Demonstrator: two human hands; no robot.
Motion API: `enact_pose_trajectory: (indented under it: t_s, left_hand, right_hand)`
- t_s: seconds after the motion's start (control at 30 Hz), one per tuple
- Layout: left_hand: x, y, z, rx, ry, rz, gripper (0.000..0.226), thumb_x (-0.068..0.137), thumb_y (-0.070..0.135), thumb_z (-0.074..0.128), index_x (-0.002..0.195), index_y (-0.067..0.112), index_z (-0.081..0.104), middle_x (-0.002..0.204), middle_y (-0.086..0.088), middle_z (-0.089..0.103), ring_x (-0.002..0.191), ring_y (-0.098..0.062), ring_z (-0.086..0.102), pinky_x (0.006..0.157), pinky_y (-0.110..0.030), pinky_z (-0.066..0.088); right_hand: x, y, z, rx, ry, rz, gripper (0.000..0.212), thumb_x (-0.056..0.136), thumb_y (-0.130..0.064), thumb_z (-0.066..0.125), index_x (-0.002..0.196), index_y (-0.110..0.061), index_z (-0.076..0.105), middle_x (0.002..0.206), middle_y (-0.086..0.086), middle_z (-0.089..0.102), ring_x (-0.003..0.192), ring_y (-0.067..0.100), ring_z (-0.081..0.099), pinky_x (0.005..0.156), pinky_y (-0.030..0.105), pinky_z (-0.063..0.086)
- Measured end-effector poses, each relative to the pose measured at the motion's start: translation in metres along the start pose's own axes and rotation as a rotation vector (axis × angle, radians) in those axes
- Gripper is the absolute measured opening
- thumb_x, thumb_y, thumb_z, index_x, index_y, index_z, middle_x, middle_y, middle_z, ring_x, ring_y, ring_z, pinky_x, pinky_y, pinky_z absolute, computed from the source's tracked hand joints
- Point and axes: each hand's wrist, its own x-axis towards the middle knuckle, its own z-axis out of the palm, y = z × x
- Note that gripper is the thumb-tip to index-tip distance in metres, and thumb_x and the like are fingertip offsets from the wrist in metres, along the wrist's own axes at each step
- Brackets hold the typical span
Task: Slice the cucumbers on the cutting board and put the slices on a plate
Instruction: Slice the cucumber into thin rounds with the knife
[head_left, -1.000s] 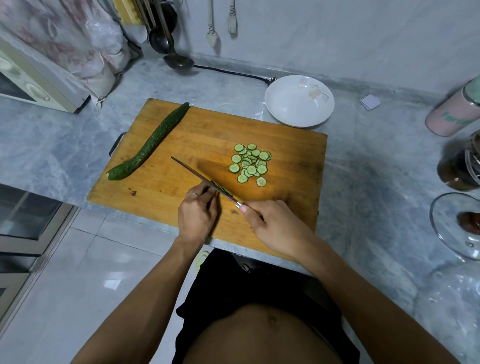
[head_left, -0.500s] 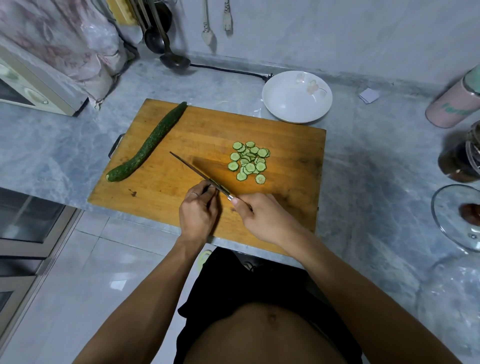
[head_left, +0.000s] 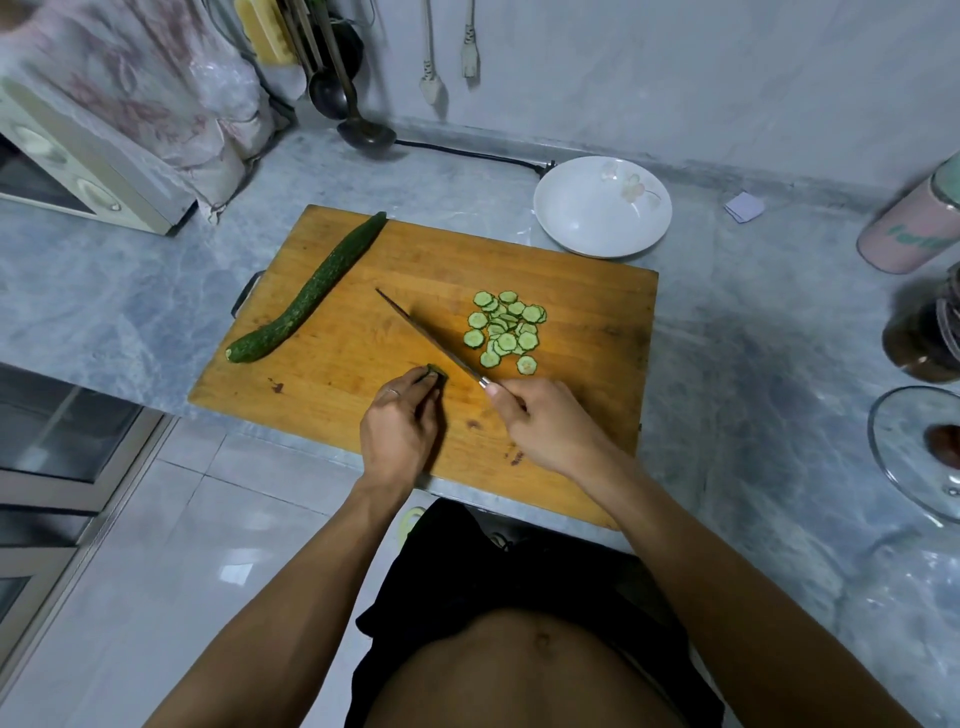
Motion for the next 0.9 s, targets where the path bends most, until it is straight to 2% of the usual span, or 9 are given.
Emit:
enact_pose_trajectory:
  t_s: [0.17, 0.3, 0.4, 0.53, 0.67, 0.73, 0.8, 0.83, 0.9]
  left_hand:
    - [0.007, 0.005, 0.008, -0.037, 0.013, 0.015, 0.024, 0.089, 0.012, 0.067, 0.111, 0.007, 0.073, 0.117, -0.009, 0.069, 0.106, -0.025, 0.065, 0.087, -0.032, 0.052]
    - [0.009, 0.003, 0.012, -0.011, 0.009, 0.014, 0.024, 0.089, 0.014, 0.065, 0.111, 0.011, 0.073, 0.118, -0.005, 0.069, 0.105, -0.025, 0.065, 0.079, -0.035, 0.056]
    - [0.006, -0.002, 0.014, 0.002, -0.006, 0.052, 0.025, 0.089, 0.017, 0.062, 0.112, 0.014, 0.073, 0.121, -0.003, 0.068, 0.108, -0.025, 0.063, 0.078, -0.034, 0.055]
    - [0.006, -0.001, 0.015, 0.018, 0.000, 0.055, 0.024, 0.087, 0.010, 0.066, 0.110, 0.012, 0.074, 0.120, -0.005, 0.068, 0.107, -0.027, 0.063, 0.076, -0.037, 0.056]
    - [0.006, -0.001, 0.016, 0.033, -0.005, 0.071, 0.025, 0.086, 0.009, 0.063, 0.108, 0.012, 0.074, 0.122, -0.005, 0.068, 0.108, -0.028, 0.063, 0.074, -0.037, 0.056]
    - [0.006, -0.001, 0.016, 0.034, 0.001, 0.083, 0.026, 0.086, 0.010, 0.062, 0.110, 0.011, 0.074, 0.122, -0.006, 0.067, 0.109, -0.028, 0.063, 0.076, -0.037, 0.055]
    - [0.005, -0.001, 0.017, 0.032, 0.017, 0.087, 0.028, 0.084, 0.006, 0.066, 0.110, 0.009, 0.074, 0.120, -0.010, 0.068, 0.107, -0.030, 0.064, 0.079, -0.038, 0.055]
    - [0.005, 0.000, 0.017, 0.031, 0.019, 0.089, 0.028, 0.082, 0.004, 0.068, 0.109, 0.007, 0.074, 0.119, -0.012, 0.068, 0.106, -0.031, 0.064, 0.079, -0.039, 0.055]
    - [0.005, -0.001, 0.018, 0.035, 0.021, 0.104, 0.029, 0.080, 0.001, 0.069, 0.108, 0.006, 0.074, 0.117, -0.013, 0.068, 0.105, -0.031, 0.065, 0.078, -0.038, 0.055]
  right_hand:
    - [-0.014, 0.003, -0.011, -0.017, -0.018, -0.069, 0.047, 0.106, -0.038, 0.042, 0.062, -0.022, 0.040, 0.057, -0.001, 0.042, 0.054, 0.013, 0.040, 0.055, 0.033, 0.029]
    - [-0.021, 0.002, -0.012, -0.058, -0.047, -0.096, 0.047, 0.106, -0.039, 0.040, 0.062, -0.024, 0.038, 0.058, 0.002, 0.042, 0.057, 0.014, 0.039, 0.057, 0.035, 0.030]
    - [-0.021, 0.001, -0.011, -0.076, -0.052, -0.107, 0.046, 0.106, -0.040, 0.039, 0.063, -0.024, 0.039, 0.059, 0.002, 0.044, 0.057, 0.013, 0.040, 0.058, 0.035, 0.031]
    - [-0.021, -0.001, -0.012, -0.050, -0.054, -0.105, 0.047, 0.106, -0.038, 0.041, 0.061, -0.027, 0.040, 0.057, -0.002, 0.041, 0.057, 0.017, 0.043, 0.059, 0.037, 0.034]
    - [-0.021, -0.005, -0.008, 0.011, -0.054, -0.066, 0.054, 0.106, -0.039, 0.041, 0.053, -0.043, 0.044, 0.056, -0.010, 0.037, 0.089, 0.030, 0.063, 0.067, 0.038, 0.045]
    - [-0.019, -0.006, -0.008, 0.023, -0.064, -0.051, 0.051, 0.107, -0.038, 0.041, 0.056, -0.037, 0.042, 0.055, -0.009, 0.042, 0.082, 0.027, 0.063, 0.064, 0.035, 0.042]
    - [-0.015, -0.007, -0.010, 0.021, -0.071, -0.054, 0.048, 0.107, -0.037, 0.040, 0.060, -0.024, 0.039, 0.054, -0.006, 0.042, 0.060, 0.017, 0.049, 0.058, 0.033, 0.033]
    - [-0.013, -0.007, -0.010, 0.017, -0.069, -0.055, 0.049, 0.107, -0.036, 0.040, 0.061, -0.020, 0.038, 0.056, -0.005, 0.039, 0.055, 0.015, 0.041, 0.056, 0.032, 0.029]
    - [-0.009, -0.007, -0.008, 0.010, -0.067, -0.052, 0.049, 0.107, -0.037, 0.040, 0.061, -0.022, 0.039, 0.059, -0.002, 0.039, 0.054, 0.012, 0.040, 0.055, 0.031, 0.029]
